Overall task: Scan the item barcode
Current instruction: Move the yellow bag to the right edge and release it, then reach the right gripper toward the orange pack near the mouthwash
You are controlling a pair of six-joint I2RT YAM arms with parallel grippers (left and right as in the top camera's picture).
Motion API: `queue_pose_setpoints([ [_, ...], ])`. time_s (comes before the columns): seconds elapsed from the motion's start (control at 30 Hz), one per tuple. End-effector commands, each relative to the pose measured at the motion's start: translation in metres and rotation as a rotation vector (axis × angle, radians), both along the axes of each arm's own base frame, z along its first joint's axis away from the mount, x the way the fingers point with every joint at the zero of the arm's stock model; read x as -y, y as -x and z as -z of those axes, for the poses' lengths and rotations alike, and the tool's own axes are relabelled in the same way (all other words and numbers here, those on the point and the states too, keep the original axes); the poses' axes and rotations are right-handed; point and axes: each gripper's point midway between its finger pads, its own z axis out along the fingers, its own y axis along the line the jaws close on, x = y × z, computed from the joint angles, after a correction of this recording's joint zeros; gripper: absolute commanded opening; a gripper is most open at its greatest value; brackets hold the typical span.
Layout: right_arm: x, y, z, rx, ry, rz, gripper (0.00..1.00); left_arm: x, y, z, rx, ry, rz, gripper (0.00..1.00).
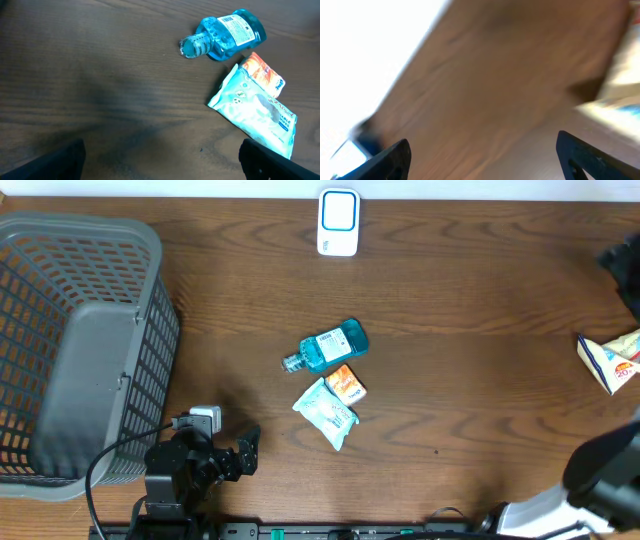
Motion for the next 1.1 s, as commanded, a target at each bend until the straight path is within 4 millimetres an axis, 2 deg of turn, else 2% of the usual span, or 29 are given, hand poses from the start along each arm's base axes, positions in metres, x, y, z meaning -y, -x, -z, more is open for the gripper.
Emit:
queue_pose_setpoints([
  [0.0, -0.082, -0.006, -0.017, 0.017, -0.072, -0.171, 0.89, -0.002, 0.002, 0.007, -0.024, -0.001, -0.01, 0.98],
  [0.1, -0.149, 0.002, -0.004, -0.069, -0.087, -0.333, 0.88, -0.002, 0.002, 0.007, -0.024, -0.001, -0.01, 0.98],
  [0.13, -0.17, 0.008, 0.004, -0.109, -0.082, -0.39, 0.91, -0.002, 0.002, 0.007, -0.024, -0.001, -0.011, 0.98],
  [0.17, -0.19, 0.013, 0.011, -0.145, -0.088, -0.437, 0.99, -0.002, 0.002, 0.007, -0.024, -0.001, -0.01, 0.98],
  [0.27, -0.244, 0.032, 0.037, -0.256, -0.102, -0.561, 0.99, -0.002, 0.002, 0.007, -0.024, -0.001, -0.011, 0.98],
  [0.37, -0.287, 0.057, 0.065, -0.372, -0.115, -0.669, 0.99, -0.002, 0.002, 0.007, -0.024, -0.001, -0.011, 0.98],
  [0.43, -0.316, 0.08, 0.087, -0.464, -0.156, -0.708, 0.89, -0.002, 0.002, 0.007, -0.024, -0.001, -0.011, 0.98],
  [0.53, -0.348, 0.109, 0.117, -0.557, -0.179, -0.712, 0.84, -0.002, 0.002, 0.007, -0.024, -0.001, -0.01, 0.98],
  [0.7, -0.385, 0.15, 0.159, -0.658, -0.206, -0.652, 0.74, -0.002, 0.002, 0.007, -0.024, -0.001, -0.011, 0.98],
  [0.87, -0.394, 0.181, 0.201, -0.743, -0.252, -0.372, 0.7, -0.002, 0.002, 0.007, -0.024, -0.001, -0.01, 0.98],
  [0.93, -0.396, 0.183, 0.218, -0.726, -0.28, -0.279, 0.69, -0.002, 0.002, 0.007, -0.024, -0.001, -0.01, 0.98],
  [1.07, -0.39, 0.17, 0.242, -0.62, -0.252, -0.227, 0.66, -0.002, 0.002, 0.007, -0.024, -0.001, -0.01, 0.98],
])
